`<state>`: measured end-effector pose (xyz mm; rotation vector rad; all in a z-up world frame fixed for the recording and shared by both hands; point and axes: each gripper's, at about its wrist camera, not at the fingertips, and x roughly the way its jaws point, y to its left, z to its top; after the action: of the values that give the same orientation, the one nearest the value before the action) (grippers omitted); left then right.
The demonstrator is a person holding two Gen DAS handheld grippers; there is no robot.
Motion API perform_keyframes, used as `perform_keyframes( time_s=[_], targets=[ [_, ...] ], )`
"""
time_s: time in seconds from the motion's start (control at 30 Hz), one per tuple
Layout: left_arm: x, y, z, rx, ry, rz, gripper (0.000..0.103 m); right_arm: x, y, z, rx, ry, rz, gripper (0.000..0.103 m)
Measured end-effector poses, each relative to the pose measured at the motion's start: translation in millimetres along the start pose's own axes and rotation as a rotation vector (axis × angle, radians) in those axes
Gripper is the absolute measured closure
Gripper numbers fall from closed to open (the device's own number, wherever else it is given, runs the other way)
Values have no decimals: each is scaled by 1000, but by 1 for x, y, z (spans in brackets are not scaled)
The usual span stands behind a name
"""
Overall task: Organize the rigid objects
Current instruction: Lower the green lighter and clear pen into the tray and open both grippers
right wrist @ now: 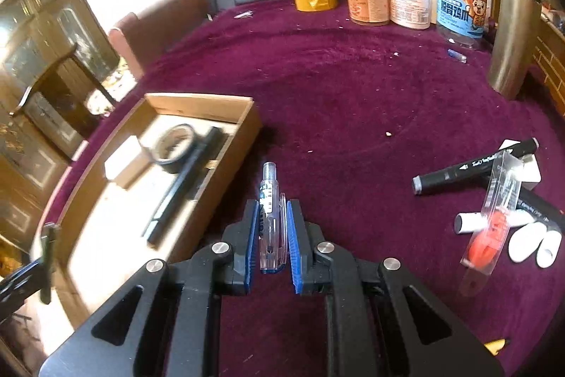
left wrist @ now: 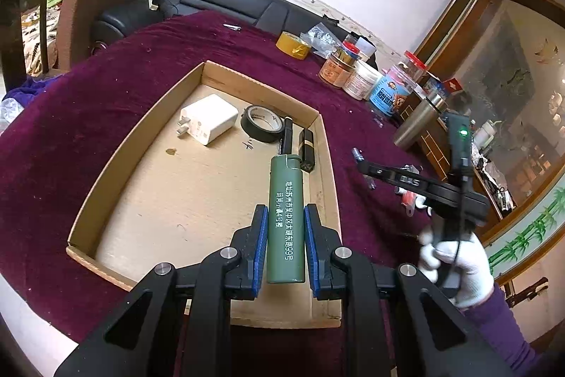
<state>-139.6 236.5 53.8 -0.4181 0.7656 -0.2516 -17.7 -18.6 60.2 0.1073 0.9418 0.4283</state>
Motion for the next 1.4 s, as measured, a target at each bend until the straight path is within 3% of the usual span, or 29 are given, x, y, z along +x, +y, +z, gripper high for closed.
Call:
perform_keyframes(
  time_s=[0.23,0.47,0.6,0.87,1.03,1.2,1.27,1.4],
  targets=[
    [-3,1,3,16,5,38,86,-8,20,-1,12,27,125,90],
    [18,19,32,68,58,166,86,2,47,-2,8,67,220,90],
    [46,35,44,68,133,230,86,14,62,-2,10,105,259,89],
    [103,59,61,3,282,270,86,38,90,1,-4,148,294,89],
    [122,62,80,-32,272,294,86,55,99,3,-9,176,278,89],
    [115,67,79,-70,235,238,85,71,100,6,-9,201,256,89],
    [105,63,78,-63,217,219,81,77,101,7,-11,209,247,89],
    [70,47,70,-17,139,216,63,87,107,9,-24,222,236,89]
  ],
)
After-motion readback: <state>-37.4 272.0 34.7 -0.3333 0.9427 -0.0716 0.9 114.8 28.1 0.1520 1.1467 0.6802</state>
